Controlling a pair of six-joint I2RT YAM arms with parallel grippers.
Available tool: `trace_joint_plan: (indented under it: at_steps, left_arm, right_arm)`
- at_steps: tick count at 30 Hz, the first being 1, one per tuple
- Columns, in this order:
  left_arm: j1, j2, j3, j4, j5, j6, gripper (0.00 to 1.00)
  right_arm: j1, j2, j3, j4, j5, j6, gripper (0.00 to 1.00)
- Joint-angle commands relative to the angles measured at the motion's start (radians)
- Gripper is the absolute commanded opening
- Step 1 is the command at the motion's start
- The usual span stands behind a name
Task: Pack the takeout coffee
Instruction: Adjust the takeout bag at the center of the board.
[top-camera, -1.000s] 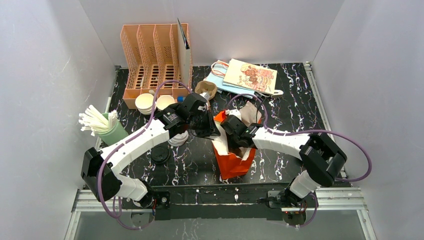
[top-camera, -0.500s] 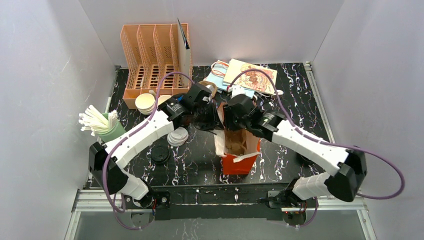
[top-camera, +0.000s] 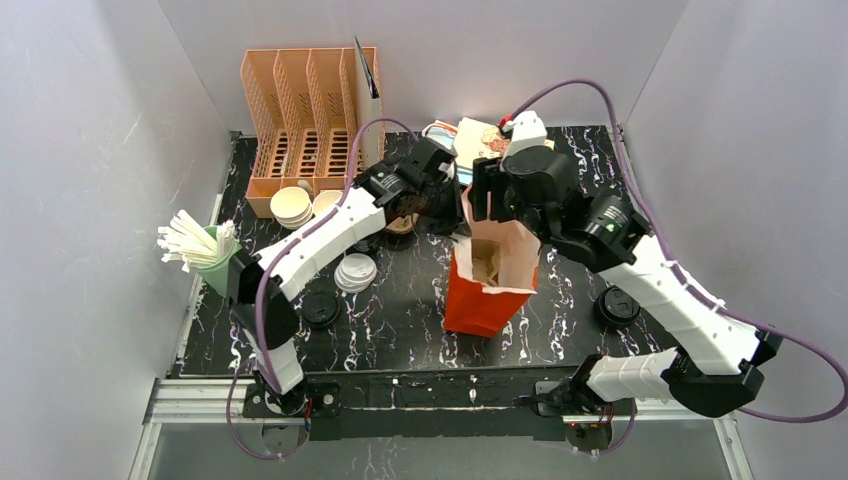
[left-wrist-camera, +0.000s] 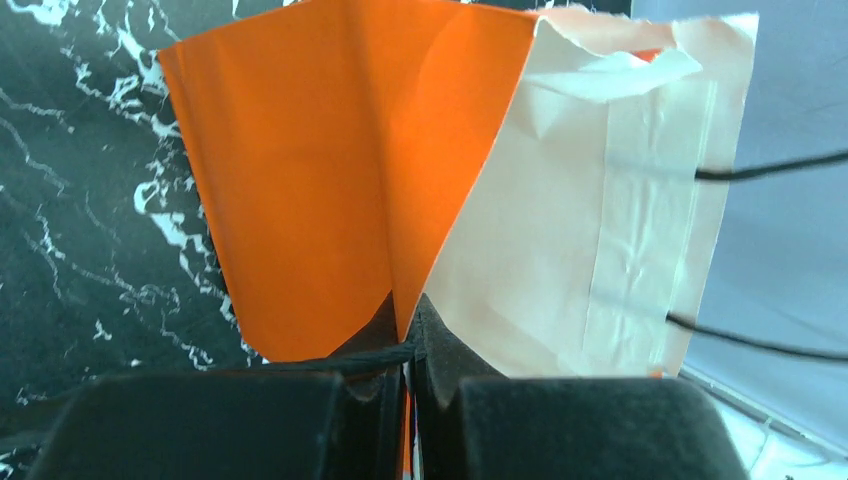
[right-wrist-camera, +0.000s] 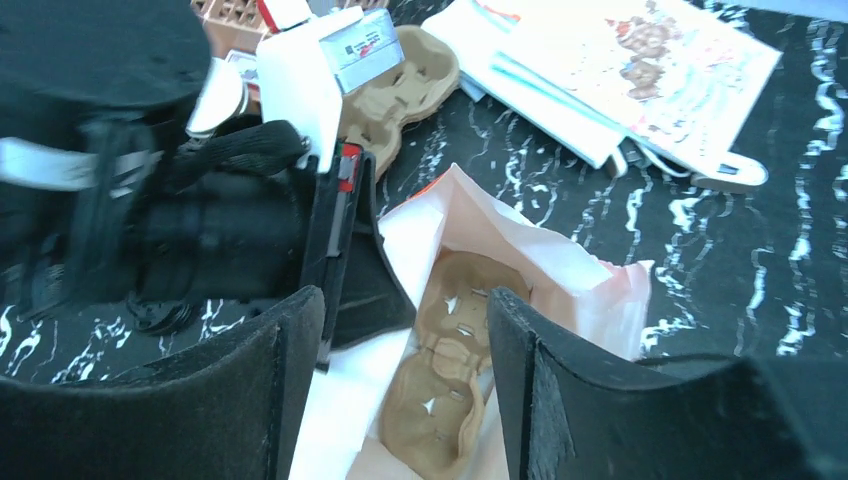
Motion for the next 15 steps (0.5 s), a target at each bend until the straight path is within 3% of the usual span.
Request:
trace_joint_plan:
  at_steps: [1, 10, 14, 15]
  left_arm:
    - [0.015, 0.083, 0.108, 0.025, 0.031, -0.002, 0.0]
    - [0.055, 0.303, 0.319, 0.19, 0.161, -0.096, 0.0]
    - [0.069, 0.364, 0.406, 0.189, 0.182, -0.091, 0.05]
    - [0.073, 0.368, 0.416, 0.189, 0.181, -0.09, 0.11]
  right_arm:
    - [-0.001, -0.031, 0.096, -0.124, 0.148, -0.021, 0.7]
    - [-0.001, -0.042, 0.186, -0.181, 0.251, -0.031, 0.76]
    - [-0.002, -0.036, 0.207, -0.194, 0.244, -0.032, 0.76]
    - [-0.002, -0.03, 0.209, -0.192, 0.247, -0.034, 0.77]
